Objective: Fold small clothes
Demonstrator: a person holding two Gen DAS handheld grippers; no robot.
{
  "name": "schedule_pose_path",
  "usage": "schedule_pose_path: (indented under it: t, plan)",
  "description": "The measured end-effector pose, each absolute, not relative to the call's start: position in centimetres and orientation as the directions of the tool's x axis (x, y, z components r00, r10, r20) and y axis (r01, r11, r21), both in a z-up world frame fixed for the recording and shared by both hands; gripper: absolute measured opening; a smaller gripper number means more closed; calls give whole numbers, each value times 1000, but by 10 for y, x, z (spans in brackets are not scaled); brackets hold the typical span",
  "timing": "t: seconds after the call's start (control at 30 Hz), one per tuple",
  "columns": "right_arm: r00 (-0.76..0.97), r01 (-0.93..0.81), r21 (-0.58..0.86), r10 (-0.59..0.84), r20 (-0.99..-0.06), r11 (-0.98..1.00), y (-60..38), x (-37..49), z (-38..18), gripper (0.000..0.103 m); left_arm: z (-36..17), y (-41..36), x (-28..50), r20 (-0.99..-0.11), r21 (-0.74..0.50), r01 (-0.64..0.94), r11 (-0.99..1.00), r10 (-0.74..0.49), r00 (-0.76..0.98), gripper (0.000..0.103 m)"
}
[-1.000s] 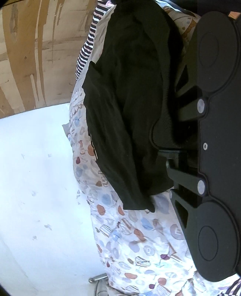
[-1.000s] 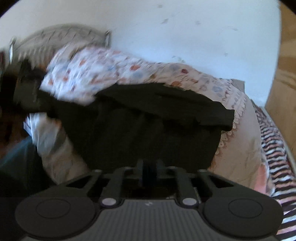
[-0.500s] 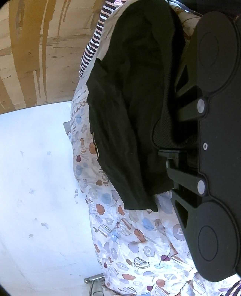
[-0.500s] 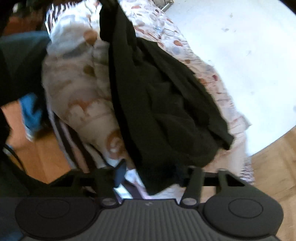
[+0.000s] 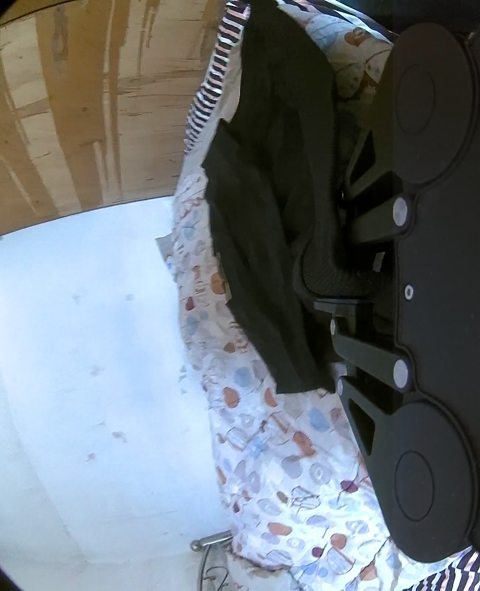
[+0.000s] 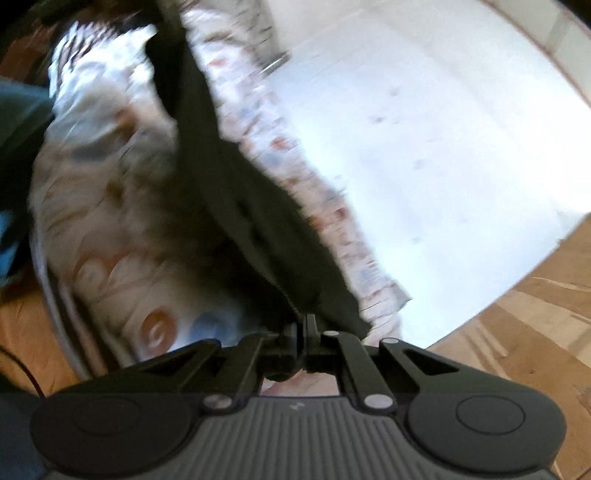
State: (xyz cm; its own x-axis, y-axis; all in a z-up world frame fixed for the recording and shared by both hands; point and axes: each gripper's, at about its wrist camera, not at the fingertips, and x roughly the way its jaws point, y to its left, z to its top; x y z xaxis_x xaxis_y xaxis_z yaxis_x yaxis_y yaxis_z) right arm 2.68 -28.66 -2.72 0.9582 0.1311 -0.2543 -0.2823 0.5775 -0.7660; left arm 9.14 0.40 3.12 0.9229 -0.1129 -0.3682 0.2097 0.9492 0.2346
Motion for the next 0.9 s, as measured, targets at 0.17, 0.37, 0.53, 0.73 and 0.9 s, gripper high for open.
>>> schedule_pose_path:
  t: [0.17, 0.37, 0.53, 0.73, 0.9]
  plan:
    - [980, -201, -737, 124, -158, 646, -288, 13, 3, 2, 47, 7, 63, -316, 224, 205, 953, -128, 940, 5]
    - [990, -143, -674, 102, -100, 725, -295, -20, 37, 1, 72, 8, 16, -304, 217, 250, 944, -178, 936, 5]
    - [990, -136, -640, 90, -104, 756, -300, -39, 59, 1, 90, 11, -3, -346, 219, 312, 925, -225, 911, 5]
    - [986, -163, -632, 98, -137, 757, -300, -21, 62, 1, 95, 12, 14, -402, 195, 348, 917, -249, 881, 5]
    - [980, -199, -653, 142, -140, 731, -303, 18, 87, 1, 119, 14, 61, -421, 209, 373, 904, -262, 869, 5]
